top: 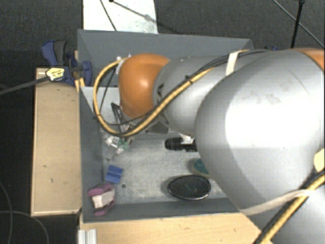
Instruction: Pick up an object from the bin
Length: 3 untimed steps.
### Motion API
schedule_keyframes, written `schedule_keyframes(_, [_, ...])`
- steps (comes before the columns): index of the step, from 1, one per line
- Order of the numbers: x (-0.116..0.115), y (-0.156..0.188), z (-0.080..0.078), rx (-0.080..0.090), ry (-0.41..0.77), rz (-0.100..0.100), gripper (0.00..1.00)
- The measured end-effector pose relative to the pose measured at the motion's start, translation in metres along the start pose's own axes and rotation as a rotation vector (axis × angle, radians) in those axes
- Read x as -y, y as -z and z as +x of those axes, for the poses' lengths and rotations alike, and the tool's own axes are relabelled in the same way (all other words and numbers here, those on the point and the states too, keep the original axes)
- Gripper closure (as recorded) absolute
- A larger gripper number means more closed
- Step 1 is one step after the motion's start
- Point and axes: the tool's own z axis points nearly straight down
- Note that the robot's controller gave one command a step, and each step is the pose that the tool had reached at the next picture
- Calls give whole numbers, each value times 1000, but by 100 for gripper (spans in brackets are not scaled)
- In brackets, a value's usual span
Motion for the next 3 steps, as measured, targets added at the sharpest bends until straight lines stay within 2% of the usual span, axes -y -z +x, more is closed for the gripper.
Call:
schedule_keyframes(1, [0, -31, 2, -2, -181, 2, 0])
schedule_keyframes(2, [0, -31, 1, -1, -180, 2, 0])
schedule_keyframes(3, [0, -31, 1, -1, -180, 2, 100])
